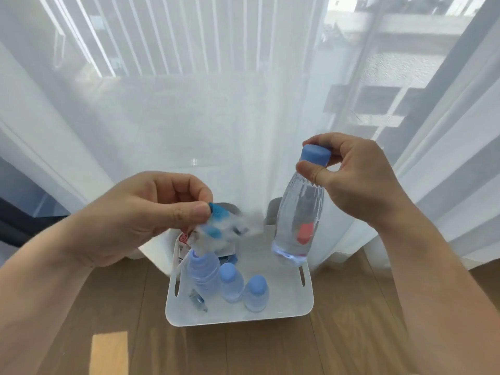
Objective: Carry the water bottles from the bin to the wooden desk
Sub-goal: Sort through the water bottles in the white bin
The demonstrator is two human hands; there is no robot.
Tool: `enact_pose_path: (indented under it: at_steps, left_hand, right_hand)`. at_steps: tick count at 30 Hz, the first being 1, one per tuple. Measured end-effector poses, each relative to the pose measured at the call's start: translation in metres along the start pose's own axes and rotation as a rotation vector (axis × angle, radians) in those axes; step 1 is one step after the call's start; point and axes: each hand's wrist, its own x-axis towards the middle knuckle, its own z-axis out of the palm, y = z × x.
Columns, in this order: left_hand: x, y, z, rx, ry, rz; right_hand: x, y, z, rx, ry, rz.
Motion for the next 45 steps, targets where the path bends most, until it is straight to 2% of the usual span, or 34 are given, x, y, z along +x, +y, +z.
enact_pose_path:
  at_steps: [2,5,11,15,19,22,25,27,29,32,35,37,39,43,45]
  left_hand:
    - [-0.001,-0.001,-0.005,0.147,0.040,-0.075]
    - [0.009,-0.033,-0.008,0.534,0.109,-0.288]
    - [0.021,-0.141,-0.009,1.208,-0.107,-0.496]
    - [0.024,-0.181,0.009,1.380,-0.142,-0.491]
    - [0.028,-0.191,0.018,1.488,-0.124,-0.491]
    - [0.029,-0.187,0.017,1.462,-0.072,-0.507]
    - [0.028,-0.183,0.012,1.478,-0.086,-0.555]
    - [0.031,-0.173,0.006,1.507,-0.020,-0.557]
    - [0.038,-0.153,0.002,1.472,0.146,-0.503]
    - [0.050,-0.113,0.009,1.373,0.362,-0.312]
    - [0.064,-0.097,0.028,1.178,0.395,-0.144]
    - [0.079,-0.100,0.039,1.029,0.322,-0.176]
    - [0.093,-0.110,0.048,0.896,0.241,-0.267]
    - [0.114,-0.133,0.056,0.689,0.256,-0.356]
    - [0.120,-0.143,0.058,0.658,0.277,-0.376]
  right_hand:
    - [-0.001,0.004,0.002,-0.106,-0.034,-0.006]
    - [-0.002,0.012,0.006,-0.176,-0.111,0.018]
    - [-0.007,0.029,0.019,-0.331,-0.292,0.060]
    - [-0.012,0.037,0.029,-0.382,-0.394,0.113]
    - [-0.016,0.054,0.043,-0.448,-0.483,0.151]
    - [-0.021,0.068,0.056,-0.497,-0.552,0.169]
    - [-0.029,0.080,0.070,-0.569,-0.613,0.189]
    - [-0.036,0.089,0.078,-0.602,-0.654,0.213]
    - [-0.044,0.099,0.084,-0.632,-0.697,0.249]
    - [-0.051,0.111,0.090,-0.640,-0.735,0.289]
    - [-0.053,0.115,0.093,-0.607,-0.754,0.307]
    - [-0.050,0.116,0.092,-0.573,-0.768,0.367]
    - [-0.046,0.114,0.087,-0.501,-0.688,0.465]
    - [-0.034,0.120,0.079,-0.404,-0.352,0.583]
    - [-0.030,0.130,0.080,-0.315,-0.315,0.557]
